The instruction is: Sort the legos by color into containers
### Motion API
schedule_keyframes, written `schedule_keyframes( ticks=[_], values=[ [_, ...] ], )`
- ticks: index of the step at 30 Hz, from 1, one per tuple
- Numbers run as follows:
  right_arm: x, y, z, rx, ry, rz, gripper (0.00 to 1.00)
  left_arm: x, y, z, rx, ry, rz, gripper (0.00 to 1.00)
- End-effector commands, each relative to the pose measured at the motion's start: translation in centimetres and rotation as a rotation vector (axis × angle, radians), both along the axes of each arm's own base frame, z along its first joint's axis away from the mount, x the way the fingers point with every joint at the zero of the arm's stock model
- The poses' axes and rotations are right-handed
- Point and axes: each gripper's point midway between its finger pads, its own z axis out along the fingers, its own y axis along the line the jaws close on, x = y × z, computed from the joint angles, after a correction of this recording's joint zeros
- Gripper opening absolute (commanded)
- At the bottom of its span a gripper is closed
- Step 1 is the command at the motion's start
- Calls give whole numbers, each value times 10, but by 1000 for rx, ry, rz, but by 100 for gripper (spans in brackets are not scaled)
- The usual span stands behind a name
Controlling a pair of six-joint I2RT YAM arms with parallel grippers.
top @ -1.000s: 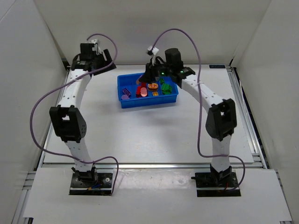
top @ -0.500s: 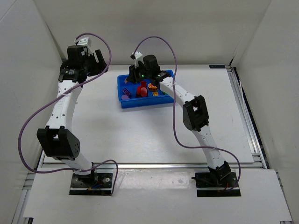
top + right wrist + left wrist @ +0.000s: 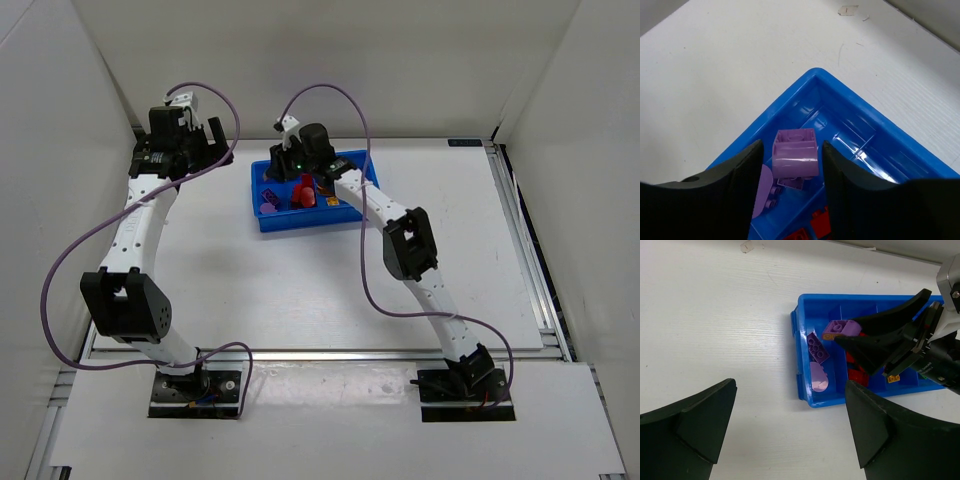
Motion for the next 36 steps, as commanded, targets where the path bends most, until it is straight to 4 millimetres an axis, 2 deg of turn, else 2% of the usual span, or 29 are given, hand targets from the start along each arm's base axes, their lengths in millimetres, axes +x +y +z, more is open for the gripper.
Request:
schedule_keyframes(
  ticks=[1, 2, 3, 6, 7, 9, 10, 11, 12, 14, 15, 16, 17, 18, 19, 20, 22, 23, 24, 25, 26, 27, 28, 29, 31, 32, 34, 35, 36],
  values=[
    [1, 8, 32, 46, -65, 4, 56, -8, 5, 18, 17, -40, 11, 100],
    [0, 7, 32, 44, -59, 0, 64, -8, 6, 16, 20, -36, 12, 99],
    [0, 6, 34, 42, -64, -5, 81, -8, 5, 17, 19, -37, 10, 99],
    [-1, 1, 52, 42, -98, -13, 99, -8, 5, 15, 24, -34, 0, 99],
    [-3, -1, 72, 57, -128, -11, 99, -8, 5, 15, 23, -32, 1, 99],
    [-6, -5, 93, 65, -169, -1, 99, -9, 3, 14, 16, -27, -2, 99],
    [-8, -12, 118, 86, -198, -5, 99, -9, 0, 12, 8, -22, -18, 99],
    [-10, -18, 132, 94, -207, -7, 99, -10, -2, 14, 15, -27, -35, 99],
    [-12, -33, 163, 113, -237, -20, 99, -10, -2, 10, 24, -9, -32, 99],
    [-14, -59, 188, 114, -229, -49, 99, -12, -3, 7, 41, 2, -52, 100],
    [-11, -92, 221, 132, -255, -92, 99, -12, -1, 5, 72, 5, -70, 99],
    [-10, -110, 223, 120, -238, -106, 99, -14, -6, -2, 75, 31, -95, 99],
    [-3, -144, 221, 87, -204, -151, 99, -15, -7, -6, 77, 47, -110, 99],
    [-10, -168, 237, 81, -207, -174, 99, -16, -9, -10, 84, 61, -124, 100],
    [-14, -185, 229, 30, -200, -163, 99, -19, -12, -22, 74, 100, -143, 99],
    [-23, -228, 232, -10, -156, -205, 99, -21, -14, -27, 66, 115, -152, 99],
    [-43, -258, 217, -58, -103, -146, 99, -25, -16, -34, 51, 134, -163, 99],
    [-57, -296, 199, -94, -21, -185, 99, -30, -18, -42, 36, 152, -183, 99],
    [-67, -312, 189, -110, 15, -184, 99, -33, -20, -46, 34, 160, -200, 99],
    [-78, -338, 164, -127, 64, -149, 99, -38, -18, -54, 36, 178, -197, 99],
    [-102, -353, 160, -138, 100, -136, 99, -41, -15, -58, 44, 187, -192, 99],
    [-111, -365, 152, -143, 120, -136, 99, -44, -11, -63, 48, 201, -182, 99],
    [-118, -390, 145, -135, 127, -151, 99, -47, -4, -66, 58, 208, -159, 99],
    [-136, -399, 127, -137, 169, -160, 99, -52, 4, -77, 75, 235, -139, 100],
    [-149, -424, 109, -149, 189, -195, 99, -57, 25, -82, 71, 250, -91, 100],
    [-161, -428, 90, -156, 219, -203, 99, -61, 39, -90, 78, 270, -53, 100],
    [-167, -443, 73, -164, 239, -239, 99, -65, 51, -98, 93, 294, -21, 100],
    [-175, -444, 58, -154, 273, -240, 99, -67, 61, -101, 122, 302, 7, 99],
    [-175, -451, 54, -150, 274, -258, 99, -71, 70, -108, 135, 323, 35, 99]
  ],
)
